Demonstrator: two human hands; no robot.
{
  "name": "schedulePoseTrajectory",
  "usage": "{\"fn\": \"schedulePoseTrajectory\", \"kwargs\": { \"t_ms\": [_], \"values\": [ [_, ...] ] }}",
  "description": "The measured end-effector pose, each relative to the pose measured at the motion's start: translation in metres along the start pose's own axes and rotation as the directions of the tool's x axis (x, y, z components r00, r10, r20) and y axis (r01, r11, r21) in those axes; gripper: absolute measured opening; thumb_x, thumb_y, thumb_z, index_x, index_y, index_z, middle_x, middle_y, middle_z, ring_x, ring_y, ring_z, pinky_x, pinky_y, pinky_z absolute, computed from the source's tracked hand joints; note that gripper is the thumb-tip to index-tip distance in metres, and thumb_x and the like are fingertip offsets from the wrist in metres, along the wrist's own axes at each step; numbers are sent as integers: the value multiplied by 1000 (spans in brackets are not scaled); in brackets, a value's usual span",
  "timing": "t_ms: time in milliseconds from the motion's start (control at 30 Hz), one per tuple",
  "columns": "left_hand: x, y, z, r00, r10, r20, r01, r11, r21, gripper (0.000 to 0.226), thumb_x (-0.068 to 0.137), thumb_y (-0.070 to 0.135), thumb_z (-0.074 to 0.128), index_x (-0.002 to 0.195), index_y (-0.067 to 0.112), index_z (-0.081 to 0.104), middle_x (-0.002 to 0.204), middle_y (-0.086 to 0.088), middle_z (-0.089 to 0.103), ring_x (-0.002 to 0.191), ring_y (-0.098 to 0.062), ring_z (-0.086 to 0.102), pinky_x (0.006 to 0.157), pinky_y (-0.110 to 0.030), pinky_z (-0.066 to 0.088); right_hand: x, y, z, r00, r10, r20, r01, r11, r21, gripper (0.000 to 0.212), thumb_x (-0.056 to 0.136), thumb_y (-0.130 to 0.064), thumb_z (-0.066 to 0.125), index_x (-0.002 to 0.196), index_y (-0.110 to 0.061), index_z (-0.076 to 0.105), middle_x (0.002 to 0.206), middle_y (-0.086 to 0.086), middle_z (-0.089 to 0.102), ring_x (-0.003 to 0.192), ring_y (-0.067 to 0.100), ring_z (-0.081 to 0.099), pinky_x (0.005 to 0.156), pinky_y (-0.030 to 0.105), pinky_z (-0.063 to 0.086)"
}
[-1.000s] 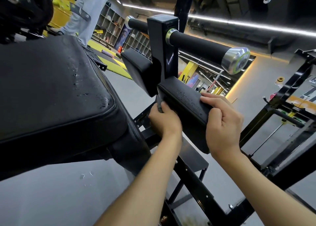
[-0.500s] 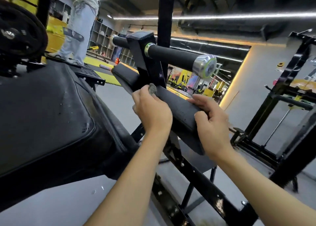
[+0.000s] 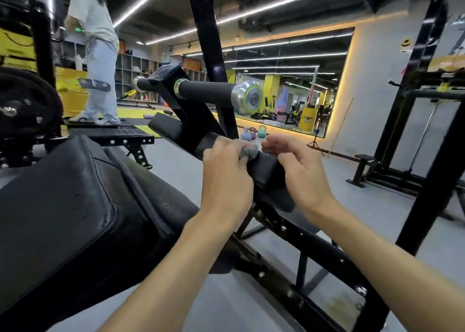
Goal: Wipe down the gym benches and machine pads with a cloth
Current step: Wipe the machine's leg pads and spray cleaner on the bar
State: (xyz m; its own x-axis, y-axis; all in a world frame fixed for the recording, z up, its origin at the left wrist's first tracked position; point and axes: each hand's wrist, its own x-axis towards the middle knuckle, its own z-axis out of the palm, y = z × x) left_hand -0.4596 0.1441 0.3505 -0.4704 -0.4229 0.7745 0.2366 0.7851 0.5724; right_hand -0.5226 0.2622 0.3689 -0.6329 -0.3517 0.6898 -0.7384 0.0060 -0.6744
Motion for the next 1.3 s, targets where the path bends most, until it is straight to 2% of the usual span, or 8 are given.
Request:
{"fn": "schedulePoseTrajectory", "kwargs": {
  "t_ms": [333, 433, 533, 633, 800, 900, 1100, 1300],
  "values": [
    [-28, 44, -21, 885, 235, 402, -94, 935, -341, 65, 82, -4, 57, 127, 36, 30, 120, 0, 45, 97, -13, 57, 72, -26, 53, -66, 4, -15, 865, -438, 244, 500, 733, -461, 76, 84, -11, 69, 150, -8, 31, 156, 13, 24, 144, 31, 24, 117, 42, 28],
    [-14, 41, -30, 896, 74, 438, 138, 891, -432, 53, 71, 7, 46, 119, 29, 41, 110, -9, 53, 81, -17, 60, 56, -19, 47, -56, 9, -1, 863, -492, 116, 452, 650, -611, 54, 90, -25, 65, 140, -12, 49, 141, 11, 36, 127, 36, 36, 104, 47, 38],
    [-4, 23, -28, 980, 128, 151, -107, 984, -144, 44, 77, 7, 39, 113, 19, 62, 110, 4, 61, 95, -8, 55, 80, -12, 44, -49, 19, 9, 842, -539, 16, 434, 661, -612, 29, 93, -8, 64, 122, -7, 62, 126, 8, 39, 115, 38, 43, 91, 47, 44],
    [2, 13, -14, 963, 113, 245, -97, 992, -74, 51, 82, 21, 37, 126, 24, 63, 128, 9, 59, 123, -9, 48, 110, -37, 37, -44, 31, 13, 818, -575, -22, 433, 640, -634, 28, 94, -6, 60, 122, -3, 57, 121, 10, 42, 106, 35, 46, 87, 42, 44],
    [-2, 14, 7, 961, 131, 245, -149, 987, 59, 44, 82, 27, 32, 113, 27, 64, 114, 18, 51, 125, -5, 40, 107, -37, 25, -56, 86, -3, 904, -410, -117, 258, 745, -615, 10, 101, -12, 43, 111, -9, 44, 111, 4, 37, 96, 22, 40, 79, 40, 44],
    [-3, 10, 13, 958, 124, 259, -145, 987, 64, 44, 84, 26, 28, 113, 28, 61, 118, 19, 50, 127, -1, 36, 101, -28, 17, -64, 88, 2, 939, -230, -256, 91, 884, -460, 15, 102, -17, 39, 109, -7, 47, 106, -2, 33, 92, 16, 38, 79, 43, 44],
    [-6, 10, 14, 970, 143, 196, -156, 987, 48, 41, 83, 22, 32, 110, 27, 62, 112, 21, 51, 121, 0, 38, 88, -25, 17, -45, 45, 36, 824, -499, -266, 366, 829, -422, 9, 101, -15, 41, 110, -13, 41, 110, 5, 38, 94, 27, 43, 79, 37, 40],
    [-26, 11, 18, 973, 176, 152, -180, 984, 12, 47, 88, 17, 38, 131, 21, 55, 141, 7, 50, 140, -15, 37, 111, -38, 25, -65, 97, 13, 920, -225, -320, 65, 895, -442, 20, 104, -18, 35, 109, -4, 47, 108, 4, 34, 95, 23, 40, 82, 31, 37]
  ]
}}
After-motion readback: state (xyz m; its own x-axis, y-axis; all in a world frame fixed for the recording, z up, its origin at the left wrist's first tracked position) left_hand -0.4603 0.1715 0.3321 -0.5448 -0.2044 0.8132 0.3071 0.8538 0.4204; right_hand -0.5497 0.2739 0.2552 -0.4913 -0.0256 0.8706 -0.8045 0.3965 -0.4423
